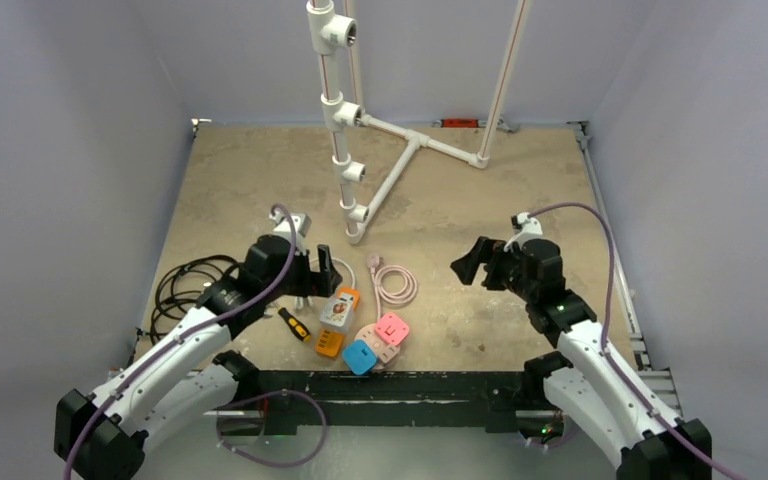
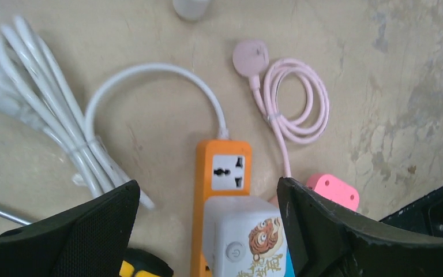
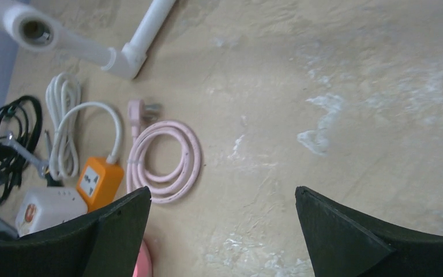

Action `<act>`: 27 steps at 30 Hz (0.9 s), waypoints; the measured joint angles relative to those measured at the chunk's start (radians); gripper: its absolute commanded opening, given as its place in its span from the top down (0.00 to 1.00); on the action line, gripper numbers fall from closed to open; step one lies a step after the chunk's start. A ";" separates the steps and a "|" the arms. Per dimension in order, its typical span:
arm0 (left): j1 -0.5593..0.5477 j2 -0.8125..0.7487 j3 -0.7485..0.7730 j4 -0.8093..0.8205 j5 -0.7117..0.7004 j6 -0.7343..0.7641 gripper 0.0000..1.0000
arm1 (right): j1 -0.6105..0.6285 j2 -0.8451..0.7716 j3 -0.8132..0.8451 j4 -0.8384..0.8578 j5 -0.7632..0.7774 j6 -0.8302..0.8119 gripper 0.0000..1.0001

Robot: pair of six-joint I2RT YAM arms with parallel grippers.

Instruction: Pull the plug off the socket

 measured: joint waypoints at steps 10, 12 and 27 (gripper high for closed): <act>-0.158 -0.022 -0.066 -0.041 -0.076 -0.159 0.07 | 0.205 0.071 -0.065 0.150 -0.024 0.087 0.01; -0.166 -0.012 -0.066 -0.043 -0.076 -0.177 0.06 | 0.220 0.078 -0.081 0.179 -0.024 0.108 0.01; -0.280 0.009 -0.071 -0.117 -0.046 -0.303 0.03 | 0.254 0.063 -0.143 0.233 -0.032 0.150 0.01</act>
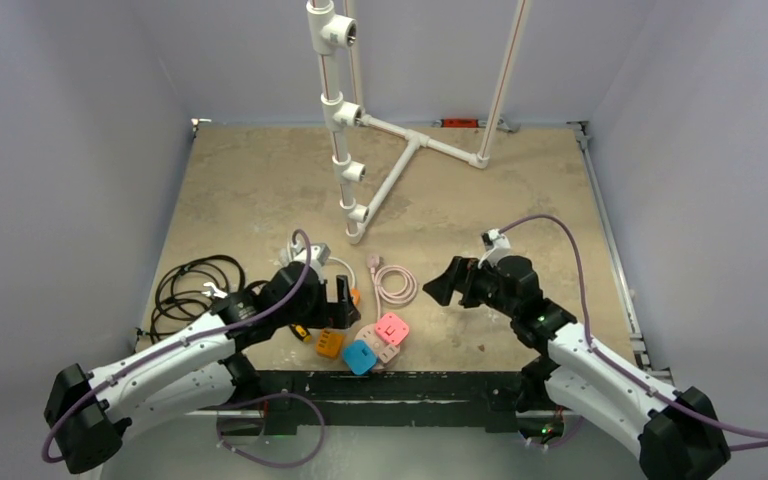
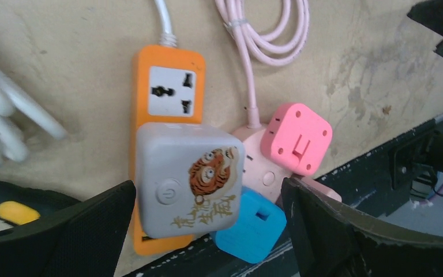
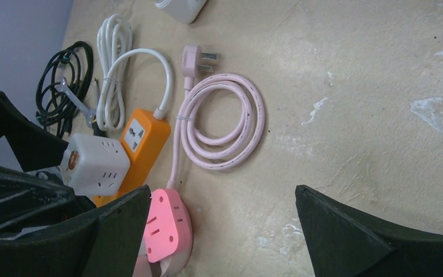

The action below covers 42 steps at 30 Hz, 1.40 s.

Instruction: Pull the plug off the socket

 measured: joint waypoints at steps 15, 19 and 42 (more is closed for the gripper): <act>-0.253 0.182 -0.021 0.243 -0.059 -0.122 0.00 | 0.050 -0.066 0.057 -0.073 0.009 0.016 0.01; -0.252 0.129 0.052 0.156 -0.173 -0.092 0.00 | 0.065 -0.077 0.103 -0.110 0.024 0.017 0.01; 0.415 0.235 0.347 0.057 -0.205 0.501 0.01 | 0.706 0.427 0.509 -0.244 0.610 0.164 0.06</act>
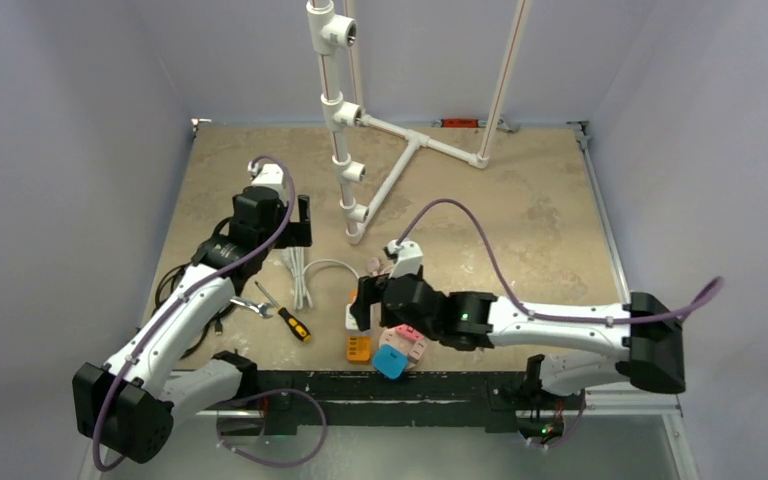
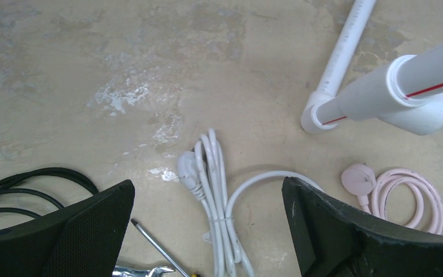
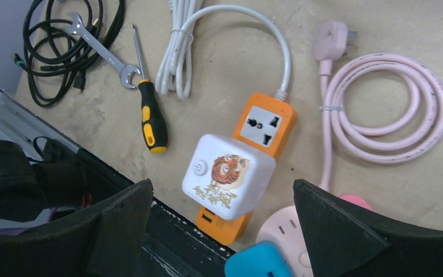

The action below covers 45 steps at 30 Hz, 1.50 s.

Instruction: Pull the plug off the socket

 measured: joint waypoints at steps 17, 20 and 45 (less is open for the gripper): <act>0.035 -0.086 -0.049 0.030 0.022 0.010 0.00 | 0.148 0.554 0.423 -0.377 0.272 0.198 0.23; 0.035 -0.086 -0.060 0.035 0.045 0.010 0.01 | 0.150 0.613 0.460 -0.454 0.305 0.234 0.33; 0.127 -0.149 -0.063 0.035 0.060 0.010 0.01 | 0.150 0.549 0.267 0.162 0.098 -0.529 0.49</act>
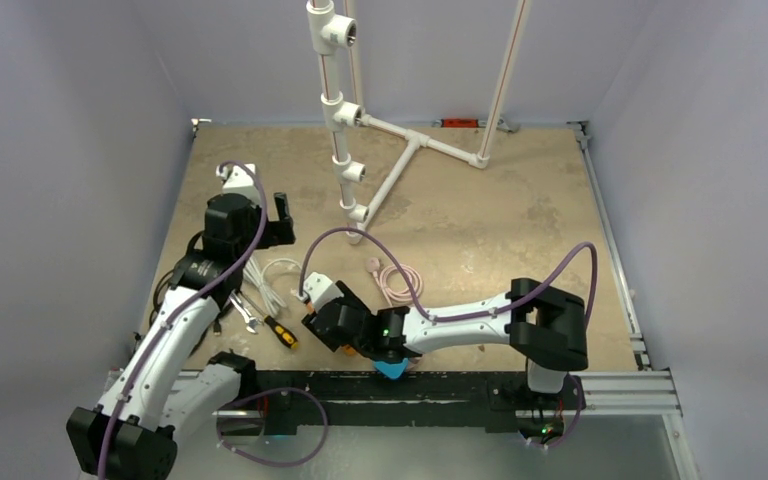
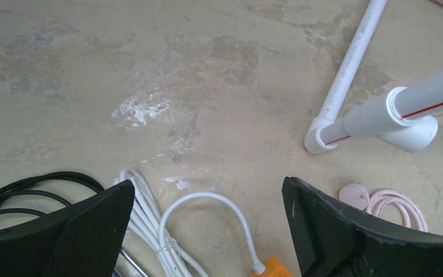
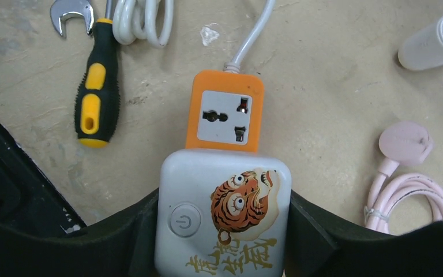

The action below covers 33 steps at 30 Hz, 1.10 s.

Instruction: Pull the plug off the socket

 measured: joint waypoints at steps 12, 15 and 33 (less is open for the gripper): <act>0.056 -0.029 0.000 0.011 0.046 -0.002 0.01 | 0.000 -0.049 0.035 0.021 -0.045 -0.045 0.01; 0.057 -0.028 0.000 0.011 0.059 -0.001 0.01 | 0.000 -0.122 0.002 0.019 -0.036 -0.001 0.01; 0.058 0.046 0.000 0.028 0.122 -0.002 0.03 | 0.108 -0.166 -0.044 -0.189 0.157 0.471 0.03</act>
